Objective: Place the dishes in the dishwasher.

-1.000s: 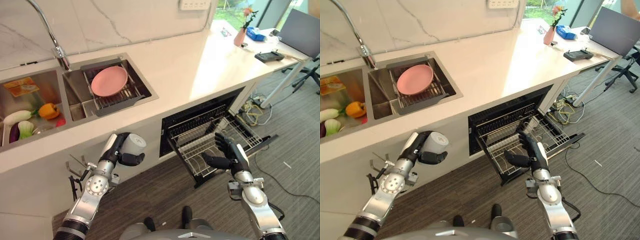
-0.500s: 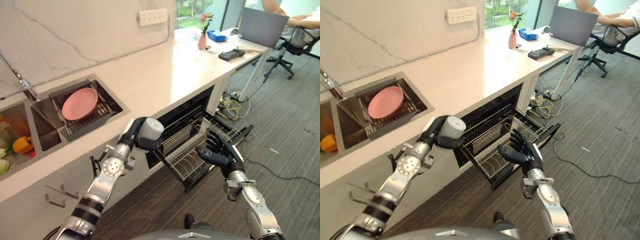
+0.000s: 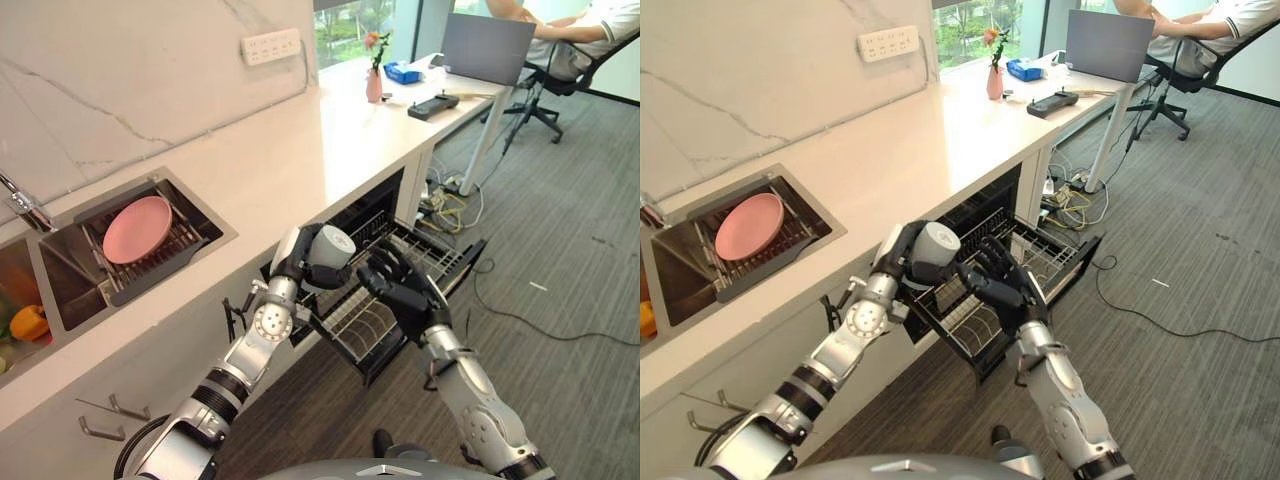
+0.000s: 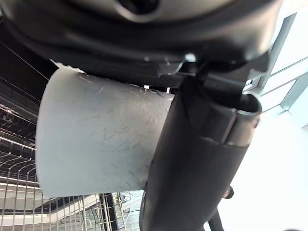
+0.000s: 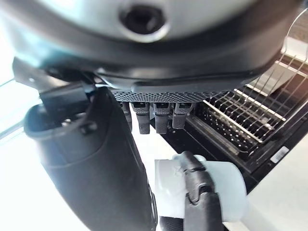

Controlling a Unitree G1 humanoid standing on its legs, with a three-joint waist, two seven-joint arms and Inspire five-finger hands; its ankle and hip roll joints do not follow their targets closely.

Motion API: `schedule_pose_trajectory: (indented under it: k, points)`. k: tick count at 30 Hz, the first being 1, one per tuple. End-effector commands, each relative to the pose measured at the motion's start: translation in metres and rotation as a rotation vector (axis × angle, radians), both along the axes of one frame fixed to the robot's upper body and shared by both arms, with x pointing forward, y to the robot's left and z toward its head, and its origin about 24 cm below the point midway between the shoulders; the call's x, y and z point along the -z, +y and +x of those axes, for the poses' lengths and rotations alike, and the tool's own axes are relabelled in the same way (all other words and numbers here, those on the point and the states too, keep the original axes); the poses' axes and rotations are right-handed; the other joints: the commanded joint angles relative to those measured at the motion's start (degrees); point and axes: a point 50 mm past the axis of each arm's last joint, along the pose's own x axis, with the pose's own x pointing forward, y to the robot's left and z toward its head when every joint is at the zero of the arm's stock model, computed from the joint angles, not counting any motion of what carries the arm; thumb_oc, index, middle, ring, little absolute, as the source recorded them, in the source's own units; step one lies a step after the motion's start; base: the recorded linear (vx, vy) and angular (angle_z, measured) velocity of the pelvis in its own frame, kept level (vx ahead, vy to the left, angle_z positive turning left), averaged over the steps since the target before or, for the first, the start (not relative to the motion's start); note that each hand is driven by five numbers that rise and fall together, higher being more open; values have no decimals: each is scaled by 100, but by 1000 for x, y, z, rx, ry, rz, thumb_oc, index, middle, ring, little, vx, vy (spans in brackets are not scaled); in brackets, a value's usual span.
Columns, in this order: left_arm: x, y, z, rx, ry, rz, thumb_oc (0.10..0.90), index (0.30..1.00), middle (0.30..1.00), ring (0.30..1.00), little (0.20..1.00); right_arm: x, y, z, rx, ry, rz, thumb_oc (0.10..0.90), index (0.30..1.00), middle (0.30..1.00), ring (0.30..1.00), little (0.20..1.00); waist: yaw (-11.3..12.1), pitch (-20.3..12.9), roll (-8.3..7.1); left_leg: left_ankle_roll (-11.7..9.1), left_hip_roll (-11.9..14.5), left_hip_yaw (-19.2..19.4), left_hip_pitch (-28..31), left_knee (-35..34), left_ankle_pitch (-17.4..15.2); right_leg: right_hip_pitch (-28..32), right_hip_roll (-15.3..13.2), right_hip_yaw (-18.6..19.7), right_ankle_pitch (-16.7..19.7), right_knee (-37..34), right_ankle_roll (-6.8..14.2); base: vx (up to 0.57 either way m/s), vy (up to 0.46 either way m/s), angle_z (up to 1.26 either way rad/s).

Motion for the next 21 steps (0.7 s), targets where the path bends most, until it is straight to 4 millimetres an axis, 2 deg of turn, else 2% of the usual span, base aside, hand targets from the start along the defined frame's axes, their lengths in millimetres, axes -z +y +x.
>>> schedule_pose_trajectory:
  k: [1, 9, 17, 21]
  points:
    - [-63, -23, 32, 37, -295, 28, 400, 300, 300, 300, 300, -63, 18, 23, 22, -286, 137, 800, 900, 900, 900, 900, 159, -215, -113, -209, 147, -279, -133, 221, -367, 206, -320, -116, -718, 97, 472, 0, 0, 0]
    - [-60, -39, 31, 56, -309, 84, 400, 300, 300, 300, 300, -62, 50, 25, -25, -226, 154, 800, 900, 900, 900, 900, 304, -229, -143, -216, 126, -424, -171, 117, -298, 254, -322, -260, -689, 118, 430, -3, 3, 5]
    - [-72, -51, 38, 48, -377, 143, 400, 300, 300, 300, 300, -59, 76, 25, -29, -170, 112, 800, 900, 900, 900, 900, 331, -216, -135, -207, 92, -558, -222, 85, -278, 265, -341, -342, -676, 160, 406, 6, 23, 11]
    - [-73, -60, 39, 60, -406, 181, 400, 300, 300, 300, 300, -54, 94, 22, -66, -103, 174, 800, 900, 900, 900, 900, 357, -230, -134, -204, 78, -617, -220, 68, -282, 273, -357, -369, -668, 170, 398, 8, 14, 5]
